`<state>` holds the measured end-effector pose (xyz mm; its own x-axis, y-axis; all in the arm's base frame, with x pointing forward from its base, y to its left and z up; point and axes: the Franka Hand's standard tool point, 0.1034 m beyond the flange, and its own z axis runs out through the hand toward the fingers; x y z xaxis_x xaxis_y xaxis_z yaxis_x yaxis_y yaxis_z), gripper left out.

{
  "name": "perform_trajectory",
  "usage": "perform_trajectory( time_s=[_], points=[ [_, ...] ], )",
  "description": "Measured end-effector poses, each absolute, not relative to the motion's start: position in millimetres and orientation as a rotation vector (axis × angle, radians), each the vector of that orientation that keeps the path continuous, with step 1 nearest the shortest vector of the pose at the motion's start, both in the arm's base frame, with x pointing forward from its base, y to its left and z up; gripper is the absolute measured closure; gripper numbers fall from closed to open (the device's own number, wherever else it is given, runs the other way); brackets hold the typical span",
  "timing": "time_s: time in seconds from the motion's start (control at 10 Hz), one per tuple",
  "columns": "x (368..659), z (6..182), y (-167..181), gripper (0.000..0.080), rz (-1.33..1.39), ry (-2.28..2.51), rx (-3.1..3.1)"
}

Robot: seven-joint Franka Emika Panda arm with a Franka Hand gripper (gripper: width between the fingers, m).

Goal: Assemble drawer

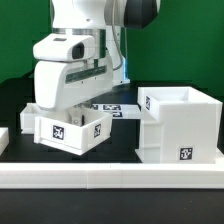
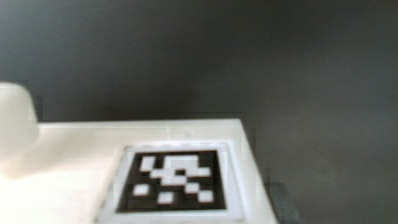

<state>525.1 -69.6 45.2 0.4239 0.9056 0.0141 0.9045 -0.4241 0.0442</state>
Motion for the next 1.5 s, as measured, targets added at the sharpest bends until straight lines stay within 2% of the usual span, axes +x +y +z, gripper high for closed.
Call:
perform_trajectory(
  time_s=[0.2,0.7,1.1,1.5],
  points=[
    [525,44.6,-71,0.0758,0.042,1.776,2.547],
    [521,36.0,-47,0.0758,0.011,1.873,2.504],
    [519,34.2,-51,0.0758,0.001,1.948,2.444],
    [517,28.8,-39,0.0758,-0.027,2.016,2.411]
  ],
)
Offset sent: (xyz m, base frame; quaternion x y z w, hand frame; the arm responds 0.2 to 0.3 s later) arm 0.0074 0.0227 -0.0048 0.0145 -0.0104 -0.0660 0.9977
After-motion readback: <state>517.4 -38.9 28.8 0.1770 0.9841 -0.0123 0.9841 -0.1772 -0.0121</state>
